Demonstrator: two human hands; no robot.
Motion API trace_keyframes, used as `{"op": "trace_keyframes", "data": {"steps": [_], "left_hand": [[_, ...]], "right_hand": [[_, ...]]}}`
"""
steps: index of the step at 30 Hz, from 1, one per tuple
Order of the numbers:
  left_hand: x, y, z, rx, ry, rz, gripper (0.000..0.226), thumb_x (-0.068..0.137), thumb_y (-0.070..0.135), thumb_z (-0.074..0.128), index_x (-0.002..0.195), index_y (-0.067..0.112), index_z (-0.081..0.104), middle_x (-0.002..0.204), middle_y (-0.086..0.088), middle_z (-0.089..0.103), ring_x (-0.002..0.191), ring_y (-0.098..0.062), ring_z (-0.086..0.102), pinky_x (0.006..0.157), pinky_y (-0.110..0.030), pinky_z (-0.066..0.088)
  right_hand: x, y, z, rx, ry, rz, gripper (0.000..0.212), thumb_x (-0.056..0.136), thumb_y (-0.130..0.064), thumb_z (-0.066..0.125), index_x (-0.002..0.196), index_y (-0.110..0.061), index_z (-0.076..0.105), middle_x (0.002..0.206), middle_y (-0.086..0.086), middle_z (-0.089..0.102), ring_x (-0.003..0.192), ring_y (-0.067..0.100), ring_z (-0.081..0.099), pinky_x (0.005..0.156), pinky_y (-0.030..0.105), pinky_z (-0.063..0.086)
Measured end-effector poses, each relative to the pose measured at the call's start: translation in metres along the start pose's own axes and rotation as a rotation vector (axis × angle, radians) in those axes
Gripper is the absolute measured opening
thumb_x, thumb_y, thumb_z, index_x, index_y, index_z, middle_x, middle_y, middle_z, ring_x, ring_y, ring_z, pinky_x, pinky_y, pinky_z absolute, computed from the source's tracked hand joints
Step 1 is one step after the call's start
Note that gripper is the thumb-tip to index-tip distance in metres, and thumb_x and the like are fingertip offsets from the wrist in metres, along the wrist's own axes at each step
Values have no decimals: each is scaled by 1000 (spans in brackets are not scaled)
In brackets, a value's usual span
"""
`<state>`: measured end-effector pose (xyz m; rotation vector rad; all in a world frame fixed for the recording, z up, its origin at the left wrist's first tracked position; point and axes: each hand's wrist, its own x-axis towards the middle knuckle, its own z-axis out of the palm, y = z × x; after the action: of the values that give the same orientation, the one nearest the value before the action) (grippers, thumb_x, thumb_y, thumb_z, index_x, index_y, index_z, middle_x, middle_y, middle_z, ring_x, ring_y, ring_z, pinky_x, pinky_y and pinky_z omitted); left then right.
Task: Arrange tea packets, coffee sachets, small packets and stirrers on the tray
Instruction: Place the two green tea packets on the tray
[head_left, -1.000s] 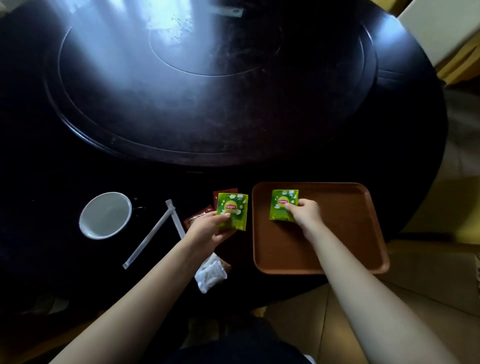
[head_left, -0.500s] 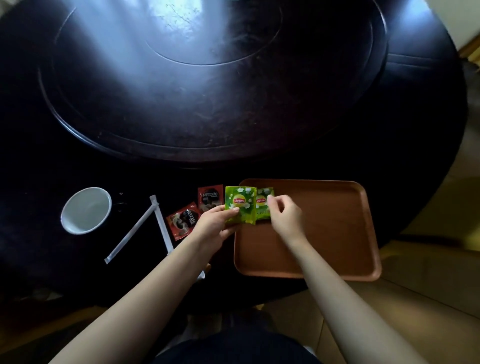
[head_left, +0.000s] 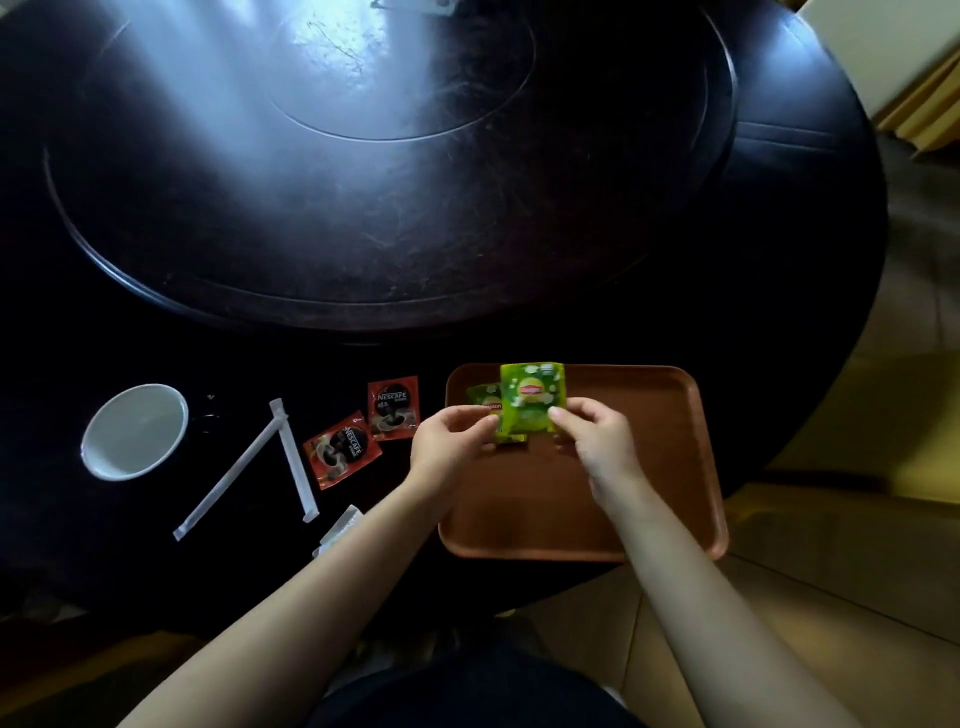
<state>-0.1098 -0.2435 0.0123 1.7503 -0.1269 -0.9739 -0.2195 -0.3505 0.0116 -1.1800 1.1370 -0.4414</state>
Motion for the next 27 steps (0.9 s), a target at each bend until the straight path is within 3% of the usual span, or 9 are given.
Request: {"op": "trace_keyframes", "data": {"steps": [2,4,8,10,14,23,27], "left_hand": [[3,-11,-1,484,141,292,30,80,20,67,109,12,64,102,0,68,91,-10,63,82,-20,47],[5,-20,2,731,120,496,38,83,17,62,120,13,58,124,-5,61,118,-18,52,99,-26,38],[15,-34,12,957,3,565,46,88,18,54,134,16,44,146,-3,41,140,-19,26,113,-29,22],[20,-35,13,991,9,581,46,90,19,51,134,16,43,147,-4,39,141,-19,23,114,-29,21],[26,-29,13,978,2,572,44,88,14,52,132,12,46,147,-9,39,141,-23,23,114,-32,21],[25,-26,10,979,13,586,43,87,21,57,127,9,50,143,-12,42,139,-25,27,113,-33,23],[25,-26,10,976,16,581,43,86,20,57,127,8,51,143,-13,43,139,-25,27,113,-32,23]], "right_hand": [[10,0,-14,-34,94,29,10,84,0,58,93,1,63,65,2,58,54,10,53,39,9,43],[18,2,-24,-118,109,58,11,84,-2,58,93,0,63,66,2,58,56,11,51,39,10,42],[27,9,-28,-292,102,83,12,83,-3,58,91,3,65,67,5,61,56,13,53,50,21,46],[30,11,-25,-428,144,50,17,82,-7,61,93,3,67,78,14,68,69,23,61,66,33,50],[29,13,-19,-689,236,-53,21,83,-17,63,98,-2,65,102,17,69,97,32,61,76,30,45],[19,18,-5,-820,309,-132,23,86,-18,59,101,-3,51,111,18,55,104,34,52,82,38,46],[15,29,-6,-942,184,-409,37,84,-23,61,115,-7,51,115,17,50,108,31,46,90,38,44]]}}
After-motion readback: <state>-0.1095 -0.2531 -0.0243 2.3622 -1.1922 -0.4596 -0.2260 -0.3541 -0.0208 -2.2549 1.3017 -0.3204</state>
